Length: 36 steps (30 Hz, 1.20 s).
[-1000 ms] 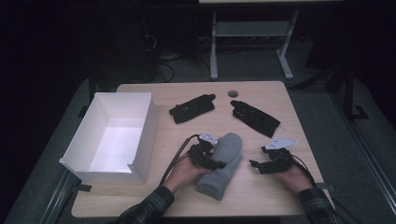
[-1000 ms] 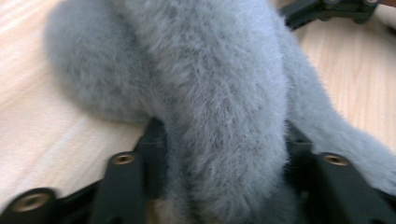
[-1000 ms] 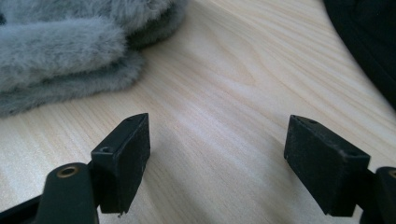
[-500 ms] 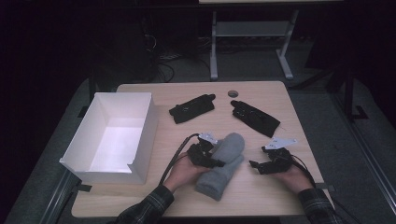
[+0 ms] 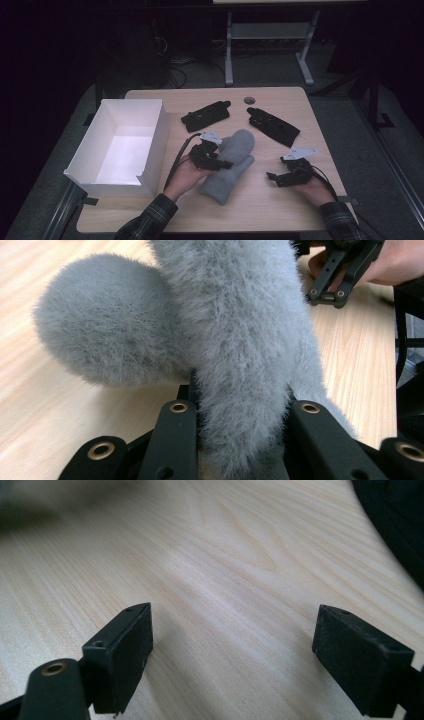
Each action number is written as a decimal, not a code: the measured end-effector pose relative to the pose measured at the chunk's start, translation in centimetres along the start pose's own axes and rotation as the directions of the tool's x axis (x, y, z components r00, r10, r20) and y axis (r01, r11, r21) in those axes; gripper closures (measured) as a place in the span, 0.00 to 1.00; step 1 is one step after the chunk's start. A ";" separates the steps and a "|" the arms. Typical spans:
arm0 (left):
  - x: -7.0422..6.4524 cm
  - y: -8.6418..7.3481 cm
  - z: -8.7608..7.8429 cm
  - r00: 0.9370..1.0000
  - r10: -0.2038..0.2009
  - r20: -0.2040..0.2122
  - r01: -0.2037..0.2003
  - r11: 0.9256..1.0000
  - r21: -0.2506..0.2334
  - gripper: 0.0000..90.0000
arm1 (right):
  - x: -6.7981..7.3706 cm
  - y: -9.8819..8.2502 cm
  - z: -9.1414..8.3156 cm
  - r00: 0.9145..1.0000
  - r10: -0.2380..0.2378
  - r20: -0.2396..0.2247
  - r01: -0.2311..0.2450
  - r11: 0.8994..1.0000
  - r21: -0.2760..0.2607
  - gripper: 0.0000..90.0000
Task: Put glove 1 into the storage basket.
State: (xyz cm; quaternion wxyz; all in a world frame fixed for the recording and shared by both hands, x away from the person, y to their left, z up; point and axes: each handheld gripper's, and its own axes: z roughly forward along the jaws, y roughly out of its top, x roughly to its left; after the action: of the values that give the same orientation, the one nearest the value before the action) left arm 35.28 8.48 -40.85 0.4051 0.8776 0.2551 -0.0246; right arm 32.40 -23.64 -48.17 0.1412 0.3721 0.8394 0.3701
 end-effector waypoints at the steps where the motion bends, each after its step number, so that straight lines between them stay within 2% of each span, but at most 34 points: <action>1: -0.1 0.1 -0.3 1.000 -0.009 -0.001 0.009 1.000 -0.009 0.81 | 0.0 0.0 0.0 1.000 0.002 0.000 -0.002 1.000 0.001 0.18; 8: -0.1 1.9 -3.5 0.999 -0.003 -0.046 0.003 1.000 -0.015 0.81 | 0.0 0.0 0.1 1.000 0.004 0.003 -0.004 1.000 -0.003 0.17; 9: -0.1 1.9 -3.5 0.999 -0.003 -0.046 0.003 1.000 -0.015 0.81 | 0.0 0.0 0.1 1.000 0.004 0.003 -0.004 1.000 -0.003 0.17; 10: 0.0 2.3 -4.4 0.998 -0.002 -0.061 0.001 1.000 -0.018 0.81 | -0.1 0.0 0.1 1.000 0.004 0.007 -0.004 1.000 -0.002 0.17; 11: 0.0 2.3 -4.4 0.998 -0.002 -0.061 0.001 1.000 -0.018 0.81 | -0.1 0.0 0.1 1.000 0.004 0.007 -0.004 1.000 -0.002 0.17; 12: 0.1 2.7 -5.4 0.998 -0.007 -0.066 0.005 1.000 -0.027 0.81 | -0.1 0.0 0.1 1.000 0.006 0.009 -0.006 1.000 -0.002 0.17; 13: 0.1 2.7 -5.4 0.998 -0.007 -0.066 0.005 1.000 -0.027 0.81 | -0.1 0.0 0.1 1.000 0.006 0.009 -0.006 1.000 -0.002 0.17; 16: 0.5 3.5 -7.6 0.997 -0.006 -0.077 0.003 0.999 -0.038 0.81 | -0.1 0.0 0.1 1.000 0.006 0.009 -0.006 1.000 -0.002 0.17; 17: 0.5 3.5 -7.6 0.997 -0.006 -0.077 0.003 0.999 -0.038 0.81 | -0.1 0.1 0.1 1.000 0.007 0.009 -0.007 1.000 -0.002 0.17; 18: 0.7 4.0 -8.7 0.997 -0.001 -0.081 -0.002 0.999 -0.038 0.81 | -0.1 0.1 0.1 1.000 0.007 0.009 -0.007 1.000 -0.002 0.17; 19: 0.7 4.0 -8.7 0.997 -0.001 -0.081 -0.002 0.999 -0.038 0.81 | -0.1 0.1 0.1 1.000 0.006 0.008 -0.006 1.000 -0.001 0.16; 22: 0.9 4.7 -10.6 0.995 0.003 -0.099 -0.008 0.999 -0.048 0.81 | -0.1 0.1 0.1 1.000 0.006 0.008 -0.006 1.000 -0.001 0.16; 26: 1.7 5.2 -13.6 0.990 -0.012 -0.138 0.001 0.997 -0.080 0.81 | -0.1 0.1 0.1 1.000 0.005 0.008 -0.005 1.000 -0.001 0.16; 27: 1.7 5.2 -13.6 0.990 -0.012 -0.138 0.001 0.997 -0.080 0.81 | -0.1 0.1 0.1 1.000 0.005 0.007 -0.005 1.000 -0.001 0.16; 28: 1.9 5.2 -14.3 0.989 -0.019 -0.149 0.006 0.996 -0.087 0.81 | -0.1 0.1 0.1 1.000 0.005 0.007 -0.005 1.000 -0.001 0.16; 29: 2.3 5.1 -15.7 0.985 -0.027 -0.172 0.010 0.995 -0.098 0.81 | -0.1 0.1 0.1 1.000 0.004 0.007 -0.004 1.000 -0.001 0.16; 30: 2.3 5.1 -15.7 0.985 -0.027 -0.172 0.010 0.995 -0.098 0.81 | -0.1 0.1 0.1 1.000 0.004 0.007 -0.004 1.000 -0.001 0.16; 31: 2.7 4.8 -17.2 0.981 -0.039 -0.188 0.018 0.994 -0.112 0.81 | -0.1 0.1 0.1 1.000 0.004 0.007 -0.004 1.000 -0.001 0.16; 32: 2.7 4.8 -17.2 0.981 -0.039 -0.188 0.018 0.994 -0.112 0.81 | -0.1 0.1 0.1 1.000 0.004 0.007 -0.004 1.000 -0.001 0.16; 34: 3.1 4.4 -18.8 0.977 -0.056 -0.206 0.030 0.991 -0.129 0.81 | -0.1 0.1 0.1 1.000 0.004 0.007 -0.004 1.000 -0.001 0.16; 35: 3.4 4.1 -20.0 0.971 -0.073 -0.226 0.041 0.989 -0.143 0.81 | -0.1 0.1 0.1 1.000 0.004 0.007 -0.004 1.000 -0.001 0.16; 36: 3.4 4.1 -20.0 0.971 -0.073 -0.226 0.041 0.989 -0.143 0.81 | -0.1 0.1 0.1 1.000 0.004 0.007 -0.004 1.000 -0.001 0.16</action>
State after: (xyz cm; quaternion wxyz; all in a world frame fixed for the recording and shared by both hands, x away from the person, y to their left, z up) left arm 36.87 22.23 -25.46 0.4314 0.8368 0.3266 0.0835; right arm 32.54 -23.60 -48.21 0.1434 0.3750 0.8380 0.3696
